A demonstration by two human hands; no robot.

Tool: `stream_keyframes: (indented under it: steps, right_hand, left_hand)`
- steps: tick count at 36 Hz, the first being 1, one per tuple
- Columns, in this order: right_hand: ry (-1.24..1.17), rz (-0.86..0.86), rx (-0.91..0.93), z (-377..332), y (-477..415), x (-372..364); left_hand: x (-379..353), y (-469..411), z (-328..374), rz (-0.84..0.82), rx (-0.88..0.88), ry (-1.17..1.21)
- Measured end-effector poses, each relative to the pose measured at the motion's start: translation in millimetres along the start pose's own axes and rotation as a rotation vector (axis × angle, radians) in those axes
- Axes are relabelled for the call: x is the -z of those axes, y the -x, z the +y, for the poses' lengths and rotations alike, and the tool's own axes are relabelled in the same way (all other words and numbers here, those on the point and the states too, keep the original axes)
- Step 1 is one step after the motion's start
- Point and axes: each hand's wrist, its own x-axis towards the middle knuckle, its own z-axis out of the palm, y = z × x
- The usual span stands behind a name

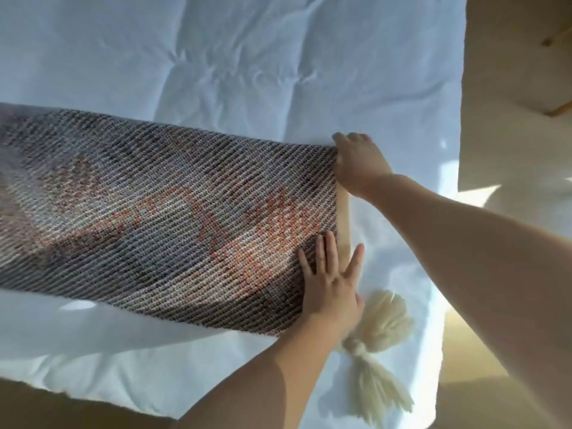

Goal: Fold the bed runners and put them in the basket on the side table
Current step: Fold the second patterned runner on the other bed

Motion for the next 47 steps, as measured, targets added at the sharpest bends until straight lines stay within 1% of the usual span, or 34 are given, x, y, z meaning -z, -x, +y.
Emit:
stream_keyframes:
  steps: [3,7,12,14,17,21,23,27,31,35,37,39,42,45,47]
  right_hand:
    - [0.063,-0.029,-0.005,-4.3,-3.3,9.3]
    - [-0.057,-0.108,-0.116,-11.5,5.4,32.0]
    - [-0.146,-0.141,-0.122,-28.8,22.5,70.9]
    - [-0.198,-0.124,-0.138,-40.7,28.7,88.7]
    - [-0.277,-0.084,-0.159,-65.3,39.8,116.5]
    - [-0.329,-0.105,-0.136,-97.3,46.8,137.3]
    - [-0.351,-0.088,-0.125,-108.3,46.6,140.3]
    - [-0.390,-0.060,-0.115,-123.3,45.6,142.1]
    - [-0.426,-0.024,-0.131,-128.4,44.6,148.1]
    - [-0.432,0.023,-0.111,-128.1,44.6,154.4]
    - [-0.423,0.041,-0.102,-126.1,46.1,158.0]
    - [-0.414,0.059,-0.105,-121.8,47.8,159.9]
    - [-0.381,0.085,-0.108,-117.1,52.9,161.7]
    - [-0.343,0.097,-0.109,-120.8,60.4,166.3]
    - [-0.316,0.094,-0.113,-128.7,67.9,172.4]
  left_hand:
    - [7.9,10.0,2.2,-0.043,0.005,0.018]
    - [21.5,29.5,1.8,-0.069,0.060,0.036]
    - [60.1,68.6,-9.3,-0.098,0.144,0.176]
    - [72.1,87.2,-16.7,-0.093,0.162,0.209]
    - [78.2,108.4,-24.0,-0.009,0.171,0.285]
    - [74.5,103.3,-20.3,0.166,0.227,0.379]
    - [70.3,89.5,-12.9,0.251,0.291,0.391]
    - [64.5,56.5,3.2,0.317,0.479,0.437]
    - [60.0,39.4,12.5,0.342,0.609,0.538]
    - [61.1,37.2,19.6,0.305,0.620,0.643]
    - [62.5,44.5,17.7,0.356,0.617,0.682]
    - [65.2,56.8,9.7,0.388,0.633,0.729]
    - [69.3,86.5,-7.8,0.385,0.654,0.767]
    - [78.0,123.5,-27.7,0.336,0.657,0.748]
    - [89.2,147.4,-44.2,0.309,0.651,0.693]
